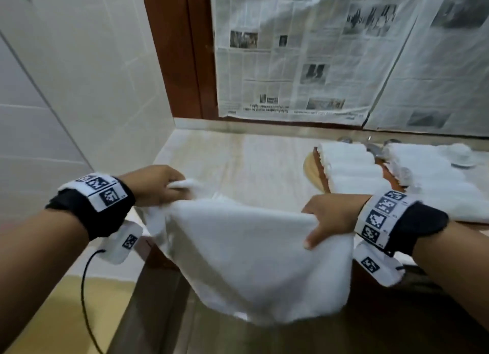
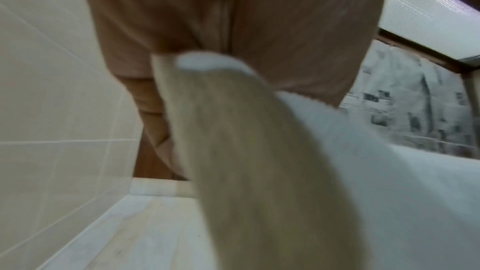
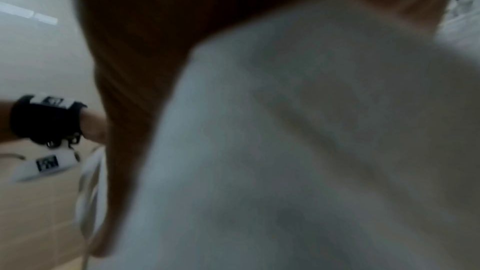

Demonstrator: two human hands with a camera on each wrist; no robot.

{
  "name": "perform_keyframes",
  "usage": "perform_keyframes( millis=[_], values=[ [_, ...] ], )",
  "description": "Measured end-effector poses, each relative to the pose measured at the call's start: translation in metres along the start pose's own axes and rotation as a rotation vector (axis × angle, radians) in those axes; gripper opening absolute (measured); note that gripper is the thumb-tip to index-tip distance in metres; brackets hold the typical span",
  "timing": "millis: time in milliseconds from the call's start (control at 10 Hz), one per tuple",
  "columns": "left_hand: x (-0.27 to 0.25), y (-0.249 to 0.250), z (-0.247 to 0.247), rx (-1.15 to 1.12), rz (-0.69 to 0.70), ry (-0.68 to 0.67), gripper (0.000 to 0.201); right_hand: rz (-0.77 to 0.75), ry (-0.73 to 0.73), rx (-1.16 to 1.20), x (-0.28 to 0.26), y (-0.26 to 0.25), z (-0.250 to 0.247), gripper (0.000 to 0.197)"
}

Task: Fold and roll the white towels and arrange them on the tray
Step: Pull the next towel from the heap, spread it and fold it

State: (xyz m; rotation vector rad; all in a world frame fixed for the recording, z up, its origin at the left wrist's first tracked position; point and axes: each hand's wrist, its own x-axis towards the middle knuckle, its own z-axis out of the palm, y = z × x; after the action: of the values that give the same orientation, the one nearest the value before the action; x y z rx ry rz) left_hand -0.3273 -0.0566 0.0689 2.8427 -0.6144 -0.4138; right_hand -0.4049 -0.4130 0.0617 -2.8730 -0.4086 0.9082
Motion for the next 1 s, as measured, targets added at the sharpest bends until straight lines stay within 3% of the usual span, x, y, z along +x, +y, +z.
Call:
perform_keyframes(
  millis=[200, 300, 400, 600, 700, 900, 1000],
  values=[
    [-0.002, -0.036, -0.002, -0.025, -0.143, 0.122, 0.035, 0.102, 0.060, -0.185, 0.031, 0.054, -0.022, 0.033],
    [0.009, -0.061, -0.021, -0.007, -0.187, 0.231, 0.032, 0.158, 0.163, -0.235, 0.052, 0.082, -0.047, 0.037],
    [0.038, -0.086, -0.043, 0.014, -0.210, 0.321, 0.029, 0.248, 0.320, -0.197, 0.080, 0.103, -0.075, 0.030],
    [0.142, -0.133, -0.101, -0.028, -0.330, 0.458, 0.028, 0.429, 0.610, -0.003, 0.149, 0.130, -0.158, 0.015],
    [0.211, -0.147, -0.129, -0.187, -0.396, 0.539, 0.027, 0.517, 0.719, 0.155, 0.185, 0.145, -0.207, 0.010],
    [0.345, -0.169, -0.143, -0.909, -0.509, 0.675, 0.008, 0.625, 0.957, 0.872, 0.278, 0.172, -0.266, 0.015],
    [0.396, -0.185, -0.136, -0.987, -0.514, 0.693, 0.007, 0.643, 1.011, 0.904, 0.334, 0.185, -0.271, 0.013]
  ],
)
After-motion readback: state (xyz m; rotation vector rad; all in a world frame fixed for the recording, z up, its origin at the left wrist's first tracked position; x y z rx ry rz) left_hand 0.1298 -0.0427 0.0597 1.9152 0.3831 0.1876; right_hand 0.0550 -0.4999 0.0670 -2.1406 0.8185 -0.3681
